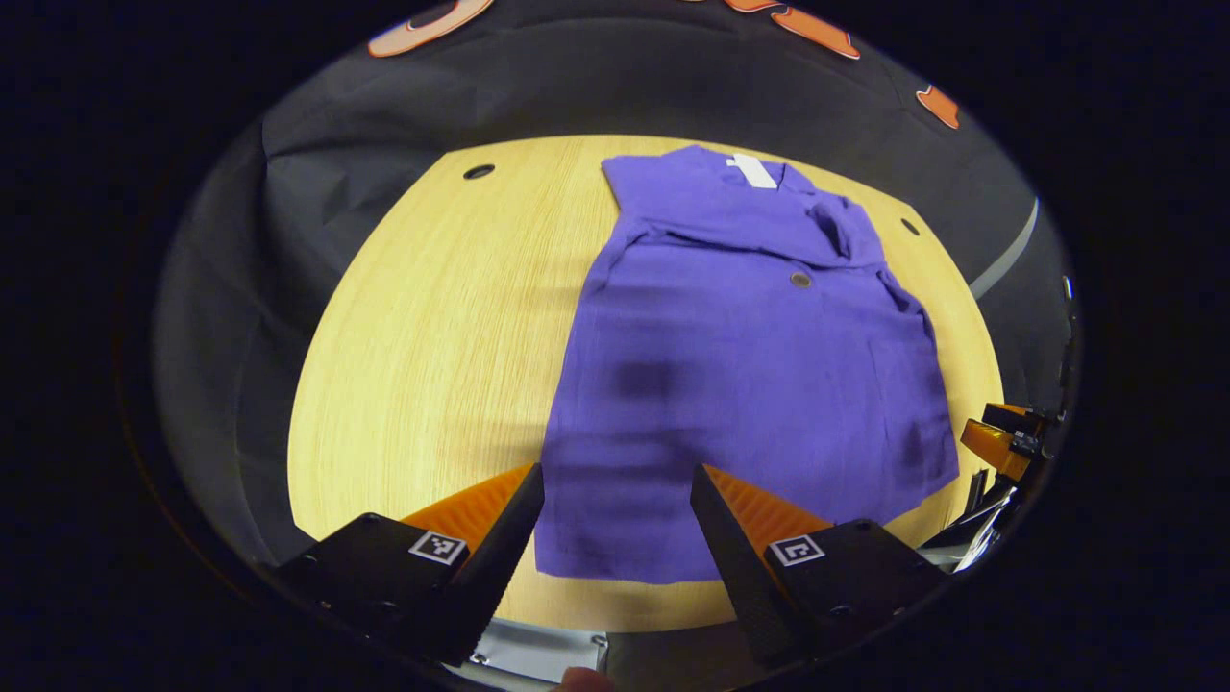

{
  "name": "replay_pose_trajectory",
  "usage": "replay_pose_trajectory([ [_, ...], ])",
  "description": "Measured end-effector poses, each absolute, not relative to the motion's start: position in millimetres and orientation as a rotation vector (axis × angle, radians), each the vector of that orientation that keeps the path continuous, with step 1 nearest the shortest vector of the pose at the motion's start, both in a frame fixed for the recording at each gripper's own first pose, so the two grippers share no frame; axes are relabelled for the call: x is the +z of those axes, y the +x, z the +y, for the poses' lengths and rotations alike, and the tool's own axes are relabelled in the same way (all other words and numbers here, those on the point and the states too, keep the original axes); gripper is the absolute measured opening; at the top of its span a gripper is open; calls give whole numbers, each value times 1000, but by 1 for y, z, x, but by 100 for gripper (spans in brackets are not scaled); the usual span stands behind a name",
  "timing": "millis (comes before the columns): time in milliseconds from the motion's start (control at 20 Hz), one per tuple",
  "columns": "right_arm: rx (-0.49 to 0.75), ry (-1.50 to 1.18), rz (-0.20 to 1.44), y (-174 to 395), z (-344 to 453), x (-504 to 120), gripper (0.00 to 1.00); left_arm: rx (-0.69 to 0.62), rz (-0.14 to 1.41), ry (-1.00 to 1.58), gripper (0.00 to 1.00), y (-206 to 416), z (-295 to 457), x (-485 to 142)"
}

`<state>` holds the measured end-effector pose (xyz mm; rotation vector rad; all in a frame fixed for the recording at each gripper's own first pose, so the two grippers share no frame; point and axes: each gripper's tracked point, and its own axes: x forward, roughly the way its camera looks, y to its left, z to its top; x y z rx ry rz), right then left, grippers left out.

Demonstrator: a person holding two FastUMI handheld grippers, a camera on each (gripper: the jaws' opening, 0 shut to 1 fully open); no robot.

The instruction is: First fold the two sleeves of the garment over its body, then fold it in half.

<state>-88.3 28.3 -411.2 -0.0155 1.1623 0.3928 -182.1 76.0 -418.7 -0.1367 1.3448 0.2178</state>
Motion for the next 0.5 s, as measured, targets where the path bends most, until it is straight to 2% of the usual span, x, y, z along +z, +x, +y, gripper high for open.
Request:
replay_pose_trajectory([
  [500,333,24,1354,-127,26,-451,97,244,1532,-195,99,-233,67,-471],
])
